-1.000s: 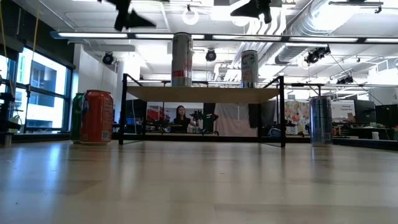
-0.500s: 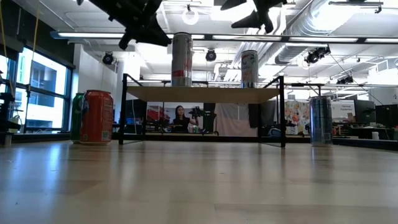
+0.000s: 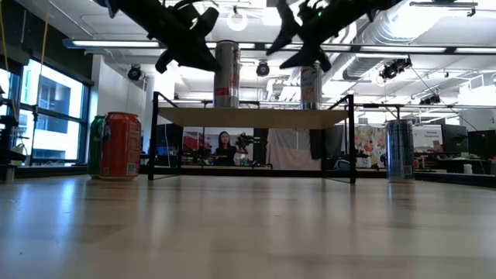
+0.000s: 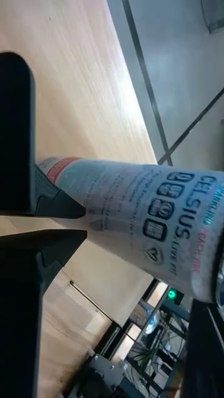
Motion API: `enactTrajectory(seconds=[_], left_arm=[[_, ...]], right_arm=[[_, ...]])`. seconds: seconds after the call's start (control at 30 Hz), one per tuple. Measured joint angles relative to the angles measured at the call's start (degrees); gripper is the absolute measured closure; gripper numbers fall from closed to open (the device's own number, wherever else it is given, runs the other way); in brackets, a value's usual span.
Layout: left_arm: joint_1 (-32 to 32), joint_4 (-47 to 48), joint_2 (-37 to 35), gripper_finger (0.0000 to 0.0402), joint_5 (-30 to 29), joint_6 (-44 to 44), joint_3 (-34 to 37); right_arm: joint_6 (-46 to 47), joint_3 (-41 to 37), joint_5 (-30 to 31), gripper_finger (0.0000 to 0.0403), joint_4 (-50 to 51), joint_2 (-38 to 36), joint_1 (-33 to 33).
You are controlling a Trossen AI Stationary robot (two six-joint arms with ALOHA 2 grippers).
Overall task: Place canned beverage on shelf
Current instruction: Put the white pink soda can on the shelf aligned with the other white pink soda can
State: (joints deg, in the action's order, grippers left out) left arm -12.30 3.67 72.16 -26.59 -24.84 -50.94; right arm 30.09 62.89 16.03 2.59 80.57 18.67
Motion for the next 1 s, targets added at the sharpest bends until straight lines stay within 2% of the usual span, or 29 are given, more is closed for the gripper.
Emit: enactTrajectory(seconds=[0.13, 0.23, 0.3, 0.47, 0.6, 0.7, 0.8, 1.0], left_arm=[[-1.0, -0.1, 0.2, 0.0401, 0.1, 0.3, 0.0], [-1.9, -0.8, 0.2, 0.0401, 0.4, 1.8, 0.0], [-2.4, -0.9, 0.2, 0.0401, 0.5, 2.8, 0.0], [-3.9, -1.0, 0.2, 0.0401, 2.2, 4.0, 0.0], [-5.2, -1.0, 0.2, 0.0401, 2.5, 5.6, 0.0], [-6.7, -1.0, 0.2, 0.0401, 2.5, 6.5, 0.0], [-8.2, -1.5, 0.2, 0.0401, 3.0, 6.6, 0.0], [-10.6, -5.6, 1.9, 0.0401, 7.6, 7.5, 0.0]], right_arm=[[2.6, 0.0, -0.2, 0.028, -2.5, 3.0, 1.1], [3.1, 0.0, -2.8, 0.0358, -6.3, 5.7, 1.6], [3.1, 0.0, -4.4, 0.0391, -10.1, 7.1, 1.8], [6.0, 0.0, -5.1, 0.0379, -15.6, 10.0, 2.6], [7.6, 0.0, -5.9, 0.0399, -17.5, 12.1, 3.3], [8.1, 0.0, -6.3, 0.0396, -17.9, 12.5, 3.3], [6.9, 0.0, -6.5, 0.0399, -18.0, 12.5, 3.2], [1.6, 0.0, -6.4, 0.0402, -15.9, 9.3, 3.9]])
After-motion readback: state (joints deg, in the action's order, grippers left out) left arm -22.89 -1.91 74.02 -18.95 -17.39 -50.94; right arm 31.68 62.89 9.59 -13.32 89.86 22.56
